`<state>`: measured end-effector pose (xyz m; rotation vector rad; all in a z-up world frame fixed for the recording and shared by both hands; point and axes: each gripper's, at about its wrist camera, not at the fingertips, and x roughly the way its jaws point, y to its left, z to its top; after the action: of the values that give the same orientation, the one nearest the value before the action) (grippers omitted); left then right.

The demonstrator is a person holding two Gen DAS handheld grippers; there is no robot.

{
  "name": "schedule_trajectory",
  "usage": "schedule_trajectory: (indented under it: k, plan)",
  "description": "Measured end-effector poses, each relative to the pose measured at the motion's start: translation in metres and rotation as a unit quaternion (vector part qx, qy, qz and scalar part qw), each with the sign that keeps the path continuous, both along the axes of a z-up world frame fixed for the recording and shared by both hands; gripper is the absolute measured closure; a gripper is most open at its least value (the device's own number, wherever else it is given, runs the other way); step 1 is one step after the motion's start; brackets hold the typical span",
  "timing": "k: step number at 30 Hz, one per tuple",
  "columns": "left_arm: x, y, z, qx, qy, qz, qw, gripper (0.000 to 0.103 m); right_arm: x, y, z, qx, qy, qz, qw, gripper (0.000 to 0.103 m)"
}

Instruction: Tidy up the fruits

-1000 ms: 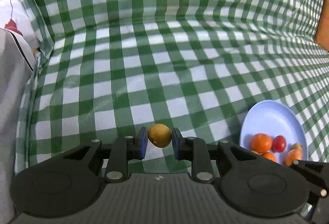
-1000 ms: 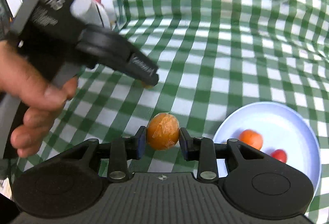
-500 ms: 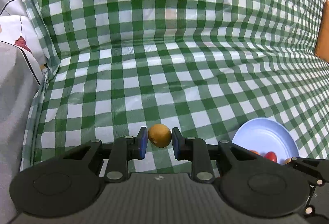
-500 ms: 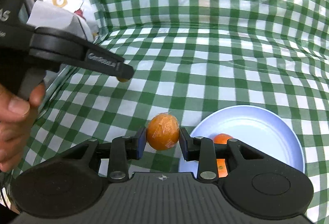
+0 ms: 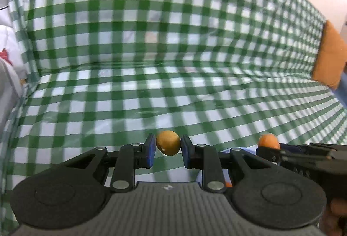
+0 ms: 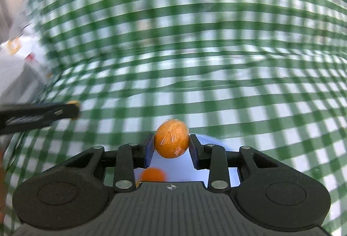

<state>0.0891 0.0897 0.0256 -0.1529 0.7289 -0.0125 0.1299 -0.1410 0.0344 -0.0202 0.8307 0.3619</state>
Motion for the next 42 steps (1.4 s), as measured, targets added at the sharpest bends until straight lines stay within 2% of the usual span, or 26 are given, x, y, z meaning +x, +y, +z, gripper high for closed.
schedule_trajectory:
  k: [6,14,21,24,27,31,35,36,38,42]
  plan:
    - [0.001,-0.027,-0.004,-0.019,-0.007,-0.043,0.9989,0.076,0.011,-0.034,0.000,0.002,0.000,-0.043,0.999,0.068]
    - [0.011,-0.066,-0.021,-0.024,0.005,-0.085,0.9961,0.076,0.011,-0.039,-0.009,-0.005,0.009,-0.040,0.999,0.068]
    - [0.016,-0.086,-0.031,-0.018,0.014,-0.100,0.9947,0.076,0.010,-0.042,-0.010,-0.005,0.012,-0.044,0.999,0.067]
    - [0.018,-0.087,-0.030,-0.026,0.012,-0.104,0.9942,0.068,0.009,-0.042,-0.010,-0.005,0.016,-0.045,0.999,0.066]
    - [0.018,-0.082,-0.026,-0.030,0.002,-0.097,0.9948,0.068,0.008,-0.043,-0.007,-0.004,0.012,-0.054,0.998,0.056]
    - [0.012,-0.071,-0.015,-0.027,-0.015,-0.089,0.9955,0.068,0.007,-0.045,0.000,0.000,0.001,-0.068,0.998,0.055]
    - [-0.005,-0.063,0.002,-0.018,-0.039,-0.084,0.9955,0.067,0.001,-0.050,0.015,0.007,-0.023,-0.084,0.996,0.047]
    - [-0.011,-0.061,0.007,-0.018,-0.047,-0.081,0.9954,0.065,-0.003,-0.052,0.020,0.010,-0.032,-0.088,0.996,0.042]
    - [-0.028,-0.059,0.017,-0.013,-0.069,-0.074,0.9948,0.050,-0.014,-0.057,0.032,0.020,-0.048,-0.098,0.994,0.032]
    - [-0.067,-0.064,0.035,0.015,-0.103,-0.057,0.9930,0.043,-0.043,-0.068,0.053,0.030,-0.058,-0.122,0.990,0.006]
